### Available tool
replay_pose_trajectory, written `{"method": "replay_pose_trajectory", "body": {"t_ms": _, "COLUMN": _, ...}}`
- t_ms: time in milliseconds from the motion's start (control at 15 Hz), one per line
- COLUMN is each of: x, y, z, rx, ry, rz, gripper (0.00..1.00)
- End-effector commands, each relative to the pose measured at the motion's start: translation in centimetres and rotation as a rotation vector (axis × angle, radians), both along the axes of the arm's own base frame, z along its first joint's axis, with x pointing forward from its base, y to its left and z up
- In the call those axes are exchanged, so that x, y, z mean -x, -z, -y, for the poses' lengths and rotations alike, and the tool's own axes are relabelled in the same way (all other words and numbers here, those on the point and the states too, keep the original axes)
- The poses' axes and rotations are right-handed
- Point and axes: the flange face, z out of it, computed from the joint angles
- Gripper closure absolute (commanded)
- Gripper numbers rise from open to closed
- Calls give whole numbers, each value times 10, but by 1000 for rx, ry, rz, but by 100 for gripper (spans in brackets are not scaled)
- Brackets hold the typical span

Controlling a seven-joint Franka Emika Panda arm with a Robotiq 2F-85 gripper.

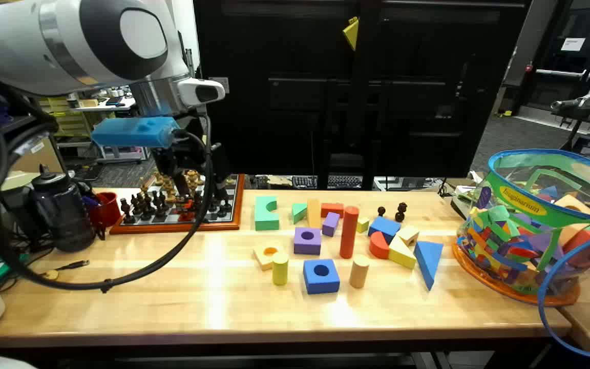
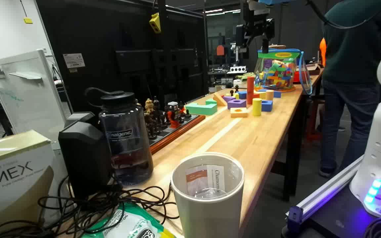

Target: Put the yellow cylindrical block in the middle of the square object

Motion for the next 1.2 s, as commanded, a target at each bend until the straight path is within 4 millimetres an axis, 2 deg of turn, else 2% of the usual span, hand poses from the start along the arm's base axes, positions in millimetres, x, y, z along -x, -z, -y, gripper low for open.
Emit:
{"method": "replay_pose_trajectory", "body": {"t_ms": 0, "x": 0, "y": -1, "z": 0, "rx": 0, "ry": 0, "rz": 1, "gripper": 0}}
{"method": "replay_pose_trajectory", "body": {"t_ms": 800, "x": 0, "y": -2, "z": 0, "rx": 0, "ry": 0, "rz": 3, "gripper": 0}}
{"method": "replay_pose_trajectory", "body": {"t_ms": 1000, "x": -4, "y": 6, "z": -5, "rx": 71, "ry": -25, "rz": 73, "gripper": 0}}
{"method": "replay_pose_trajectory", "body": {"t_ms": 1133, "x": -15, "y": 13, "z": -4, "rx": 110, "ry": -12, "rz": 139, "gripper": 0}}
